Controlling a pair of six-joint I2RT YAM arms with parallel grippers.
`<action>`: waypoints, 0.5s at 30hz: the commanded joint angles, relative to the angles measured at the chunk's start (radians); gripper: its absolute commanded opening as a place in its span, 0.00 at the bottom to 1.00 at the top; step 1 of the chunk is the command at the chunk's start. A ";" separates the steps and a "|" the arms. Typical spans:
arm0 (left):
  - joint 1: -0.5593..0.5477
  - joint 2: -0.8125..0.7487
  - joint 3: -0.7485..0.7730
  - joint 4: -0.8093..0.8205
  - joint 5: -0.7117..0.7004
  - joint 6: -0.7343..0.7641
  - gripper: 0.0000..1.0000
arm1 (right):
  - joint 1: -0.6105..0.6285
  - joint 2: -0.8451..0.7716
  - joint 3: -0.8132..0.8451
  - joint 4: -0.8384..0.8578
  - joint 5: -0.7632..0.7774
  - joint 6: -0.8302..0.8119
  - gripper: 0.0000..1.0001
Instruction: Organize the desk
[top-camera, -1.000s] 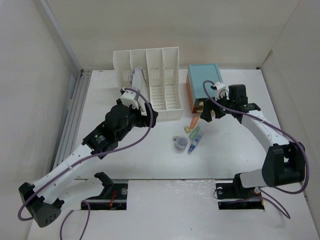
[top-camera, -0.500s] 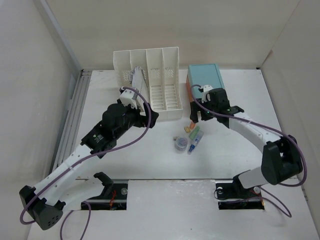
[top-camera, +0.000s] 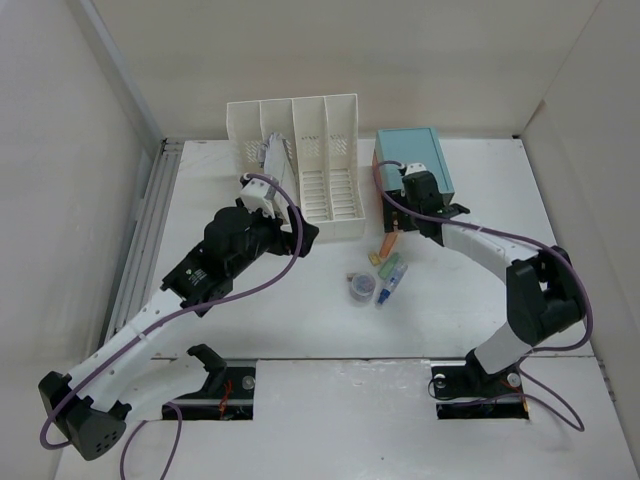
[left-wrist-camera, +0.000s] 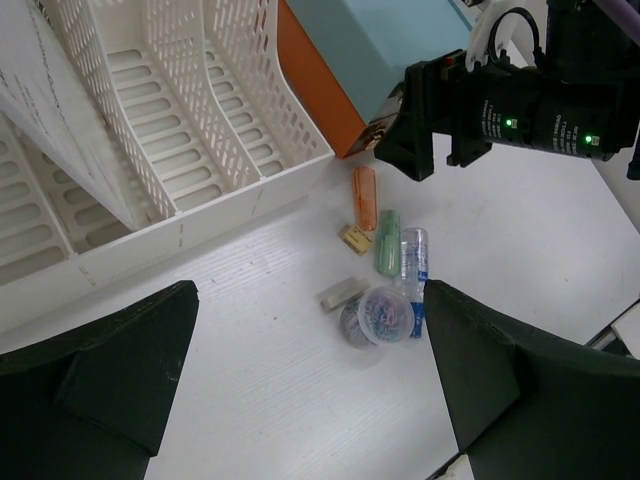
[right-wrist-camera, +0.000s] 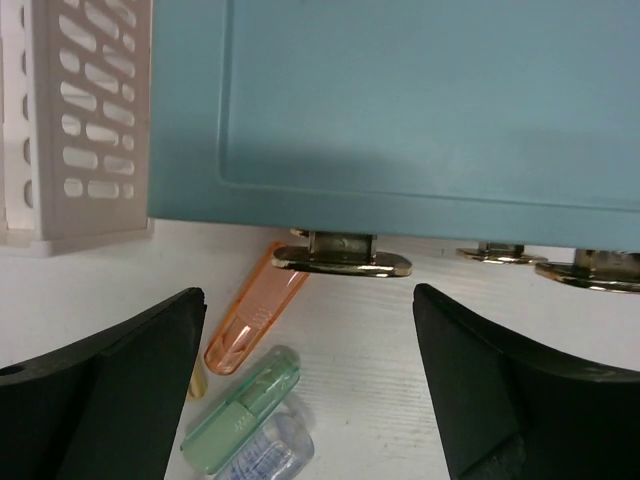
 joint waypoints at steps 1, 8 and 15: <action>0.001 -0.016 -0.005 0.051 0.022 0.011 0.94 | -0.005 -0.039 0.061 0.087 0.067 0.013 0.89; 0.001 -0.016 -0.005 0.051 0.022 0.011 0.94 | -0.005 -0.005 0.093 0.121 0.093 0.013 0.88; 0.001 -0.016 -0.014 0.060 0.031 0.011 0.94 | -0.015 0.004 0.084 0.152 0.158 0.045 0.75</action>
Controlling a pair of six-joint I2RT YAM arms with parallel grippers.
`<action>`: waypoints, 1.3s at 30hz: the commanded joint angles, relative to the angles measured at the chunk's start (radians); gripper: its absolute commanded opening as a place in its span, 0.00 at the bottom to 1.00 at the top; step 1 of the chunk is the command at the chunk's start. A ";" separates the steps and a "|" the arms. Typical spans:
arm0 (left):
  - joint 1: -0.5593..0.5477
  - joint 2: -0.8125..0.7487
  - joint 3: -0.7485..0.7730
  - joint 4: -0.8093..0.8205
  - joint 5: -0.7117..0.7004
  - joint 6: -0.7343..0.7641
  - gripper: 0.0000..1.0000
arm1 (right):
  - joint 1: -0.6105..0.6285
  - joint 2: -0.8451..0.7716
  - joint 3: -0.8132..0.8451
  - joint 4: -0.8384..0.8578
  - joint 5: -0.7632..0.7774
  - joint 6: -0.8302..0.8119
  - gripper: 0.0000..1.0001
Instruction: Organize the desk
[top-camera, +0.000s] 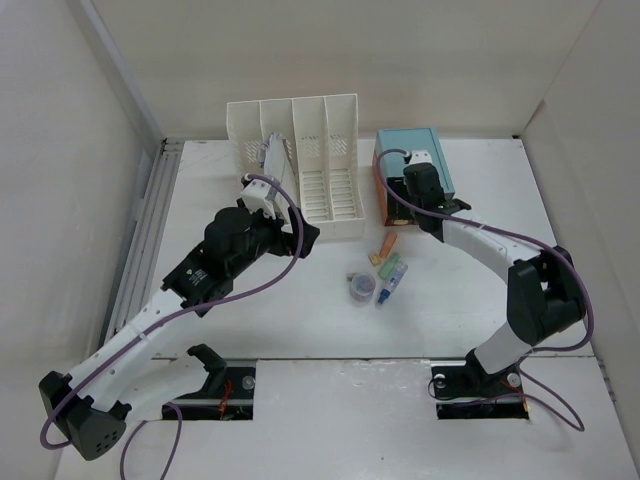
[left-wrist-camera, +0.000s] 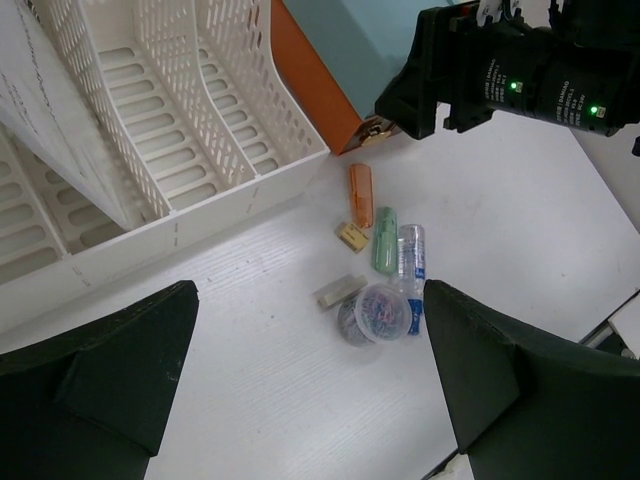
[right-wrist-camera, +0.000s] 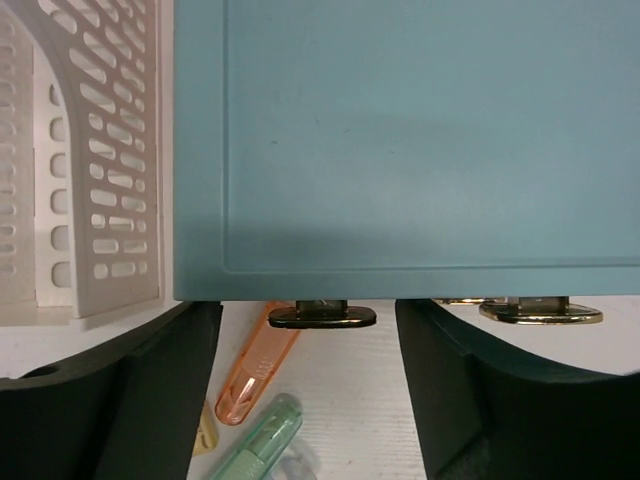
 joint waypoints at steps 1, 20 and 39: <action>0.001 -0.016 -0.008 0.058 0.014 0.008 0.94 | -0.008 0.004 0.033 0.084 0.065 0.021 0.73; 0.001 -0.025 -0.008 0.058 0.014 0.008 0.94 | -0.008 -0.061 -0.056 0.041 -0.021 0.021 0.28; 0.001 -0.007 -0.008 0.058 0.033 0.008 0.94 | 0.061 -0.365 -0.215 -0.104 -0.193 -0.114 0.89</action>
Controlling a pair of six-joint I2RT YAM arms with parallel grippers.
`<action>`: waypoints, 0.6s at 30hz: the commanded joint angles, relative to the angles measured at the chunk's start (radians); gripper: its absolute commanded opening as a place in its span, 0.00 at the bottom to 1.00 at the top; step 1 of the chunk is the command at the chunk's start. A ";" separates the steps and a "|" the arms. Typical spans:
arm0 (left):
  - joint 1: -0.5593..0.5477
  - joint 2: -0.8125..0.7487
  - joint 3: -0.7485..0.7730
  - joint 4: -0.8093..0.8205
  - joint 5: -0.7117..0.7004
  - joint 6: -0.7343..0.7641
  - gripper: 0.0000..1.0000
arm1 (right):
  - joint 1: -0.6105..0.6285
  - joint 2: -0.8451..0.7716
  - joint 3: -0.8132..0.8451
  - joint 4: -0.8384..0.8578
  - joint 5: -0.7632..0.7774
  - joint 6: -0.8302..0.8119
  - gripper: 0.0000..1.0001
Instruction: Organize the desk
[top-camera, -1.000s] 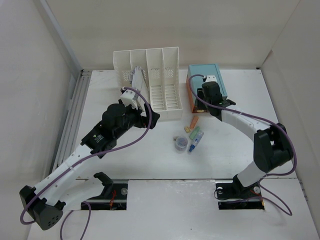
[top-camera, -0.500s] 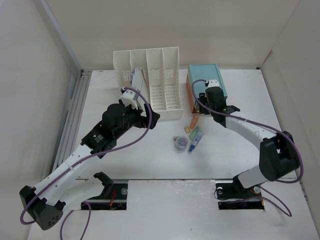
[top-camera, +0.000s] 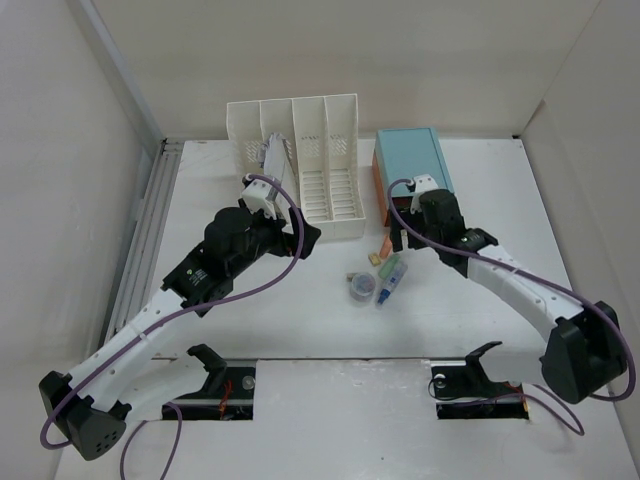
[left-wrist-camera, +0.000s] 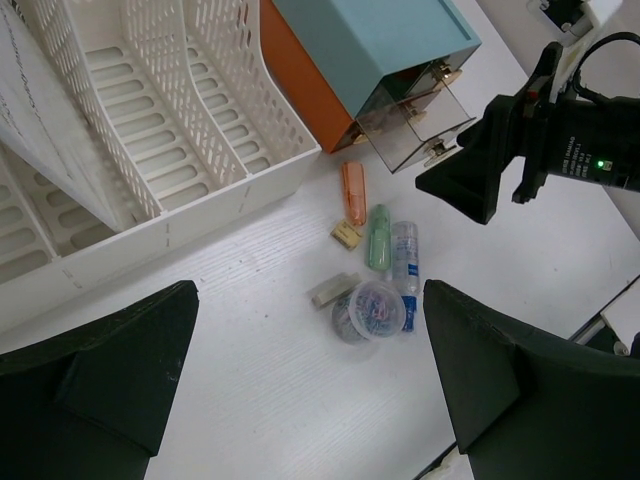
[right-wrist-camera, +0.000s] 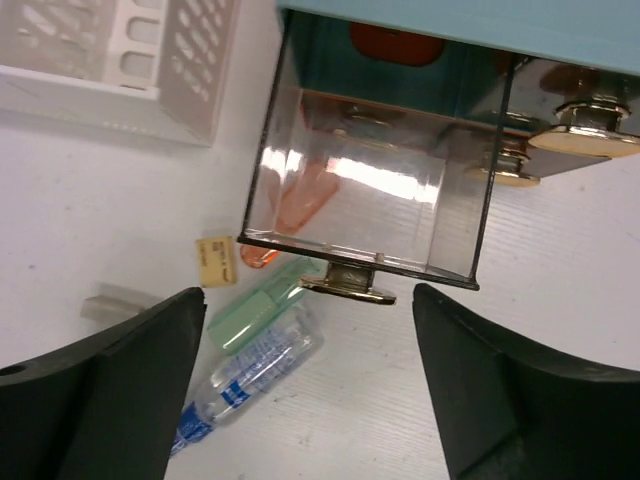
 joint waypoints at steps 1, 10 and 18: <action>0.001 0.002 -0.008 0.052 0.012 0.008 0.94 | 0.011 -0.051 0.012 0.012 -0.057 -0.056 0.92; 0.001 0.002 -0.008 0.052 0.012 0.008 0.94 | 0.020 -0.221 0.046 -0.118 -0.429 -0.431 0.79; 0.001 0.020 -0.008 0.052 0.012 0.008 0.57 | 0.144 -0.125 0.172 -0.389 -0.698 -0.976 0.51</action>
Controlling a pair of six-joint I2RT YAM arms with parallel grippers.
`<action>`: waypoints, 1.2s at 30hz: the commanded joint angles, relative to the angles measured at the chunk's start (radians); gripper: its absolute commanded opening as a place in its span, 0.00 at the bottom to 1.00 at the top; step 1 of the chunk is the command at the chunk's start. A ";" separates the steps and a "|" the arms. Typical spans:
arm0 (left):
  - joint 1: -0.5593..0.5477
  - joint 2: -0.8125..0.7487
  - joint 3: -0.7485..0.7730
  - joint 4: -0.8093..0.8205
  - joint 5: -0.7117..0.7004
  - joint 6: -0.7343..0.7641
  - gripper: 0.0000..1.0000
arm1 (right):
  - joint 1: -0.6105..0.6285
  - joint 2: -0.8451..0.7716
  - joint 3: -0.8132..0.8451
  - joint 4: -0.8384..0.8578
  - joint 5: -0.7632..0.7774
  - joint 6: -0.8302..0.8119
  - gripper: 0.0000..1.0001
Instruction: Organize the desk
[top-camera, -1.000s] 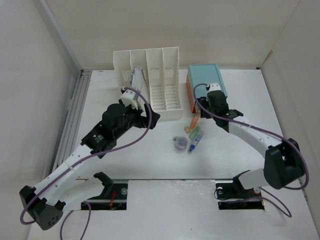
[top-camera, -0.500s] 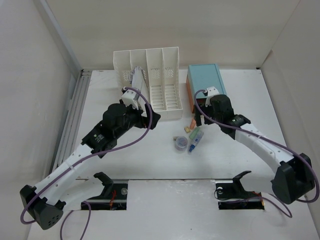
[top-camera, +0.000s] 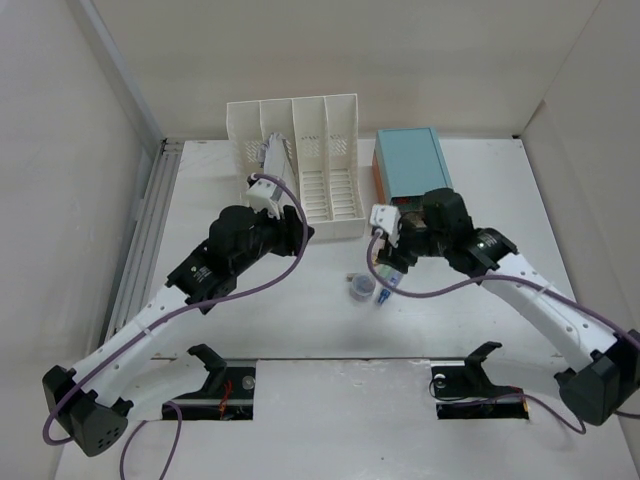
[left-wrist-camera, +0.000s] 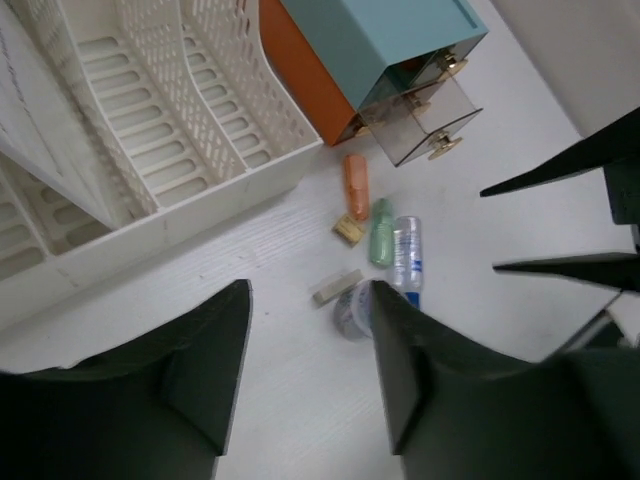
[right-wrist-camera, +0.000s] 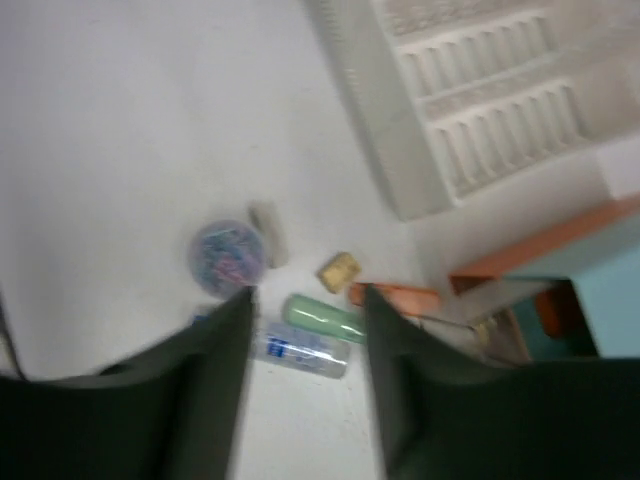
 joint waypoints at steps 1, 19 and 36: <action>0.001 -0.014 -0.008 0.045 -0.012 0.006 0.43 | 0.063 0.078 0.016 -0.139 -0.128 -0.276 0.64; 0.010 -0.023 -0.008 0.045 -0.049 0.015 0.82 | 0.100 0.430 0.016 -0.047 -0.153 -0.311 1.00; 0.010 -0.032 -0.008 0.045 -0.049 0.015 0.82 | 0.152 0.526 -0.034 0.079 -0.078 -0.211 0.73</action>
